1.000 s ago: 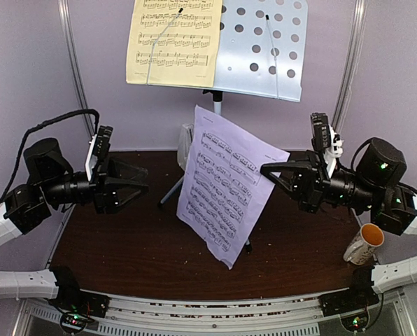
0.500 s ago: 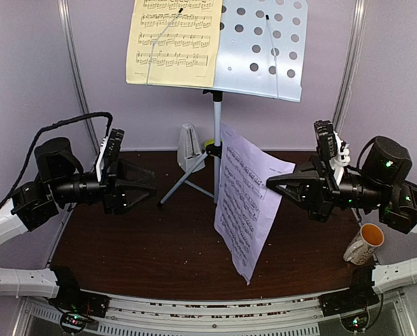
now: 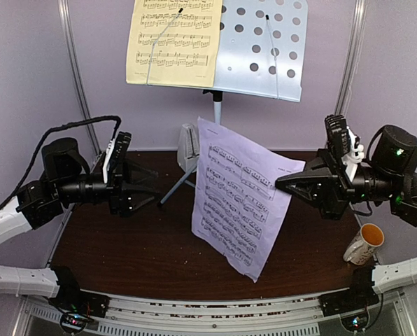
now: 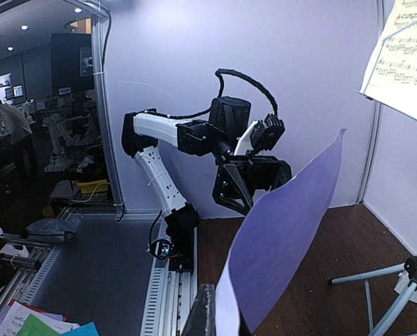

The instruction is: Set up the instrument practice props

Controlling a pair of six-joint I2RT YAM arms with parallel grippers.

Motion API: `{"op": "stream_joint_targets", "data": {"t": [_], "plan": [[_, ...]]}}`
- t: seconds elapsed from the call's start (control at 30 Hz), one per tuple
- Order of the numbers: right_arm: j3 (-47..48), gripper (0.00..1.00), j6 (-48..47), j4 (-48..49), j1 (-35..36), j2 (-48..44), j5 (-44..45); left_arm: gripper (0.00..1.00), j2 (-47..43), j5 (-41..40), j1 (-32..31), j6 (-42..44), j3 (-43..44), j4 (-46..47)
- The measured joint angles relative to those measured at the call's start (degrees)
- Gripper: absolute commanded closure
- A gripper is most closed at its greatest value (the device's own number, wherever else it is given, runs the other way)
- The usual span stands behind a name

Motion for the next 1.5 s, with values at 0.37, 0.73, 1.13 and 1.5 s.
{"op": "stream_joint_targets", "data": {"t": [0.37, 0.73, 1.13, 1.5], "plan": [[3.1, 1.00, -2.4, -3.7, 0.0, 0.1, -0.6, 0.22, 6.3, 2.2, -1.8, 0.2, -0.7, 6.0], [3.9, 1.00, -4.1, -5.3, 0.0, -0.9, 1.2, 0.57, 14.6, 5.7, -7.6, 0.5, 1.1, 11.9], [3.9, 0.85, -4.9, -5.0, 0.0, -3.9, 13.5, 1.00, 13.4, 4.6, -10.4, -3.1, 4.1, 19.0], [10.9, 0.53, -7.5, 0.8, -0.1, 1.7, 37.8, 1.00, 21.7, 0.9, -10.8, -4.2, 33.7, 10.0]]}}
